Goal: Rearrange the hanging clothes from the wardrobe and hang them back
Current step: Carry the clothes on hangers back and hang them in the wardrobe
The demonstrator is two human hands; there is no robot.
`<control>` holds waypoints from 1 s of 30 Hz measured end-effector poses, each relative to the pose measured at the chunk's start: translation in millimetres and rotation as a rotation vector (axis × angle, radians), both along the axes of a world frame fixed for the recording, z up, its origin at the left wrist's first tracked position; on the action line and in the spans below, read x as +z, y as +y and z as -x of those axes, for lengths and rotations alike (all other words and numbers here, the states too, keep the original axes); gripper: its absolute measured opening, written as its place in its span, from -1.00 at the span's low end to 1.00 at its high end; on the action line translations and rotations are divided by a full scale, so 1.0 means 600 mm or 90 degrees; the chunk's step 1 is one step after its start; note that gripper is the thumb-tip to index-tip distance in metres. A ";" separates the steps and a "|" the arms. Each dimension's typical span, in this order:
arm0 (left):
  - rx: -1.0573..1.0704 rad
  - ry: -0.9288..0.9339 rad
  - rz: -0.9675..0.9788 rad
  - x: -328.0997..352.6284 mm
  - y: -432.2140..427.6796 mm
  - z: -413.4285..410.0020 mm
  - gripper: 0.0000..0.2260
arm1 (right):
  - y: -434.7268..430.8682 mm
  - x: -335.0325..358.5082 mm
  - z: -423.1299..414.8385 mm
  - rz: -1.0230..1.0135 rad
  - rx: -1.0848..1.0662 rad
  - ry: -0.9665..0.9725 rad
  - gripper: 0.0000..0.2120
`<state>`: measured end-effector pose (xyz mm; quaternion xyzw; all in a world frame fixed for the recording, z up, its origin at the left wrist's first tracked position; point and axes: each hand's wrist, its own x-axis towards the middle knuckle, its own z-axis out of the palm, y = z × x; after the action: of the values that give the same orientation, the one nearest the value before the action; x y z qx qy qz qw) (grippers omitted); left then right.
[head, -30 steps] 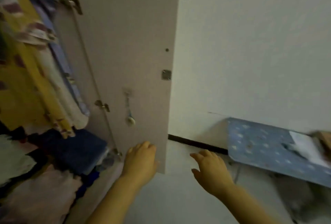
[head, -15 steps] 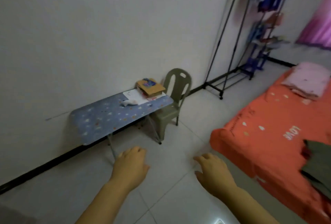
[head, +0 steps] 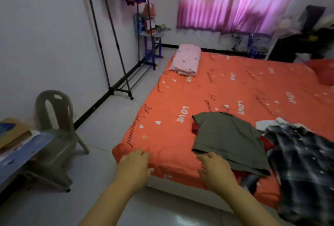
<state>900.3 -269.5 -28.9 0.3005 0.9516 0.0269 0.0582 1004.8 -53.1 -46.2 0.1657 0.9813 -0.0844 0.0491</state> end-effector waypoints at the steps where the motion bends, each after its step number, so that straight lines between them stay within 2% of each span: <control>1: -0.020 -0.004 0.005 -0.005 0.032 0.016 -0.60 | 0.025 -0.005 0.007 0.008 -0.020 -0.001 -0.52; 8: -0.162 -0.049 0.007 -0.054 0.248 0.154 -0.59 | 0.186 -0.045 0.081 0.002 -0.147 -0.028 -0.60; 17: -0.297 -0.074 -0.006 -0.060 0.481 0.302 -0.62 | 0.351 -0.040 0.195 0.009 -0.238 -0.075 -0.55; 24: -0.291 -0.101 -0.015 -0.084 0.631 0.365 -0.66 | 0.504 -0.056 0.276 0.028 -0.232 -0.058 -0.56; 30: -0.239 -0.125 0.017 -0.149 0.790 0.410 -0.62 | 0.688 -0.130 0.353 0.078 -0.174 -0.099 -0.56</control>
<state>654.2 204.6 -118.4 0.4677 0.8690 0.0323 0.1583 793.2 359.8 -124.0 0.3003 0.9359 -0.1369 0.1231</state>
